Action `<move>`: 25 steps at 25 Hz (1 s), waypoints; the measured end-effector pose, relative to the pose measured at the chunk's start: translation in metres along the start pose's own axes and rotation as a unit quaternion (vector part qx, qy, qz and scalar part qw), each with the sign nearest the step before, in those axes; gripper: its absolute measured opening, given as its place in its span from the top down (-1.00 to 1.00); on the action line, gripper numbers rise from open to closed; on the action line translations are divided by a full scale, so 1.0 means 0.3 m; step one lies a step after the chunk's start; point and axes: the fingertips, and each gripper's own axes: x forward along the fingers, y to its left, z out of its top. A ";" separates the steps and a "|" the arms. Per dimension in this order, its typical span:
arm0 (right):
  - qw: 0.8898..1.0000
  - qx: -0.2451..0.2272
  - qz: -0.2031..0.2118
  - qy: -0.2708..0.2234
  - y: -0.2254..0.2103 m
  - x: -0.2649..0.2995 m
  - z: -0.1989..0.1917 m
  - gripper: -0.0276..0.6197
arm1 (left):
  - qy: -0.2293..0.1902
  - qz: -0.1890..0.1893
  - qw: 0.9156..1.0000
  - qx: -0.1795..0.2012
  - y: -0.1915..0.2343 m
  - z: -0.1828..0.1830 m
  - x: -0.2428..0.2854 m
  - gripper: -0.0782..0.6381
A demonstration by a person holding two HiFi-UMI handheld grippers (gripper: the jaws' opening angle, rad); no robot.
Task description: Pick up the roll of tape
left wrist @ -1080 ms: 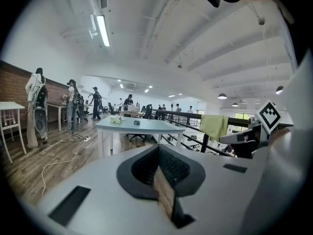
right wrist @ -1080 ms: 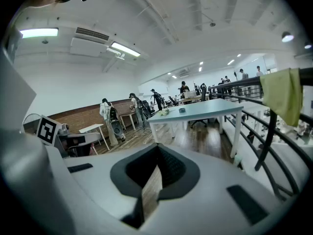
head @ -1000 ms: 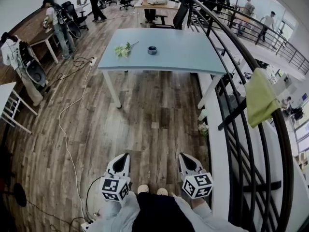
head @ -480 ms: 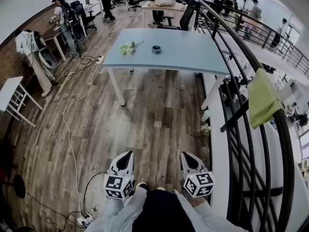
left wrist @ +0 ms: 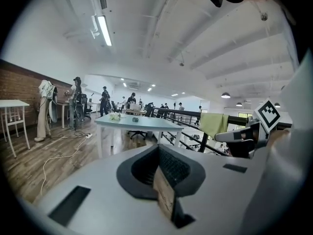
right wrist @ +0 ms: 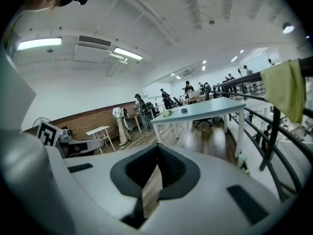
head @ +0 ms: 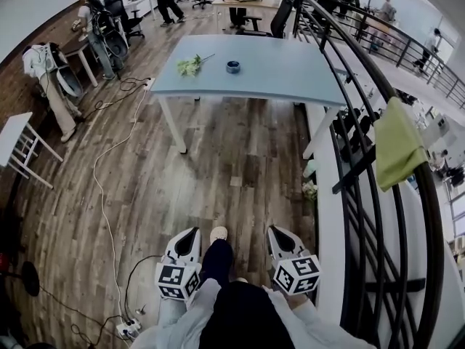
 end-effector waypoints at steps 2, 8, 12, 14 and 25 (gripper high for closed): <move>1.000 0.005 -0.003 0.001 -0.008 0.031 -0.004 0.89 | 0.001 -0.005 1.000 0.004 0.014 -0.002 0.031 0.74; 1.000 0.011 -0.007 0.003 -0.057 0.187 0.055 0.89 | 0.007 -0.015 1.000 0.016 0.098 0.043 0.189 0.74; 1.000 0.014 -0.010 0.002 -0.101 0.321 0.131 0.90 | 0.002 -0.018 1.000 0.021 0.176 0.114 0.327 0.74; 1.000 0.014 -0.014 0.000 -0.122 0.385 0.173 0.90 | 0.001 -0.023 1.000 0.022 0.215 0.146 0.397 0.74; 0.998 0.023 -0.050 -0.010 -0.229 0.656 0.328 0.90 | 0.007 -0.050 0.998 0.029 0.383 0.256 0.702 0.74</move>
